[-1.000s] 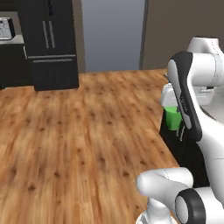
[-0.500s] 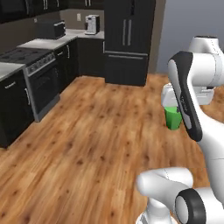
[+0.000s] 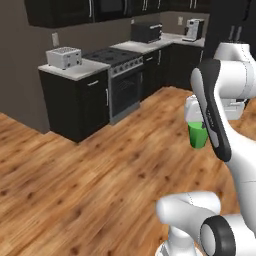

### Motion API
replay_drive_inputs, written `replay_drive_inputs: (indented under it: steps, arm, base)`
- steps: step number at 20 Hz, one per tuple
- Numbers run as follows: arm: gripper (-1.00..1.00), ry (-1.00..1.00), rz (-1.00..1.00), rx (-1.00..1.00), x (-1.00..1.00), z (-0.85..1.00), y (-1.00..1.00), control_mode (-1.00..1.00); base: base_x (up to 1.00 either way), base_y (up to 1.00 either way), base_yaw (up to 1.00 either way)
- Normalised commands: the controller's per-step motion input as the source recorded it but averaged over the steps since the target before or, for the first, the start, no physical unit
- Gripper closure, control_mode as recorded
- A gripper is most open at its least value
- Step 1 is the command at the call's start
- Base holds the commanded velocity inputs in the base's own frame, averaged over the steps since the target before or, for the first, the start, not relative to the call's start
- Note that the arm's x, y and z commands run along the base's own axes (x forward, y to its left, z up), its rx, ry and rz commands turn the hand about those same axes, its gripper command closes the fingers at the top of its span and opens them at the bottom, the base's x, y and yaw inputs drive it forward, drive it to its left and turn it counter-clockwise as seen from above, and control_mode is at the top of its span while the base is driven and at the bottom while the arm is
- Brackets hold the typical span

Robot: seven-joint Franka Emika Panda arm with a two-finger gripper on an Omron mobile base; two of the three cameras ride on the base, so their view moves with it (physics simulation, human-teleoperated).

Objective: Pick the cup and bowl and place them in the sink. Then turn on the water.

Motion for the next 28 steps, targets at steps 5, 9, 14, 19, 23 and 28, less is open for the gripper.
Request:
replay_drive_inputs:
  steps: [5,9,14,19,23,28]
  arm:
    - [1.00,0.00,0.00,0.00,0.00,0.00,0.00,1.00]
    - [1.00,0.00,0.00,0.00,0.00,0.00,0.00,1.00]
    - [1.00,0.00,0.00,0.00,0.00,0.00,0.00,1.00]
    - [1.00,0.00,0.00,0.00,0.00,0.00,0.00,1.00]
    - [1.00,0.00,0.00,0.00,0.00,0.00,0.00,1.00]
    - [1.00,0.00,0.00,0.00,0.00,0.00,0.00,1.00]
  base:
    - [0.00,0.01,0.62]
    - [0.00,0.00,0.62]
    - [0.00,0.00,0.62]
    - [0.00,0.00,0.62]
    - [0.00,0.00,0.62]
    - [0.00,0.00,0.61]
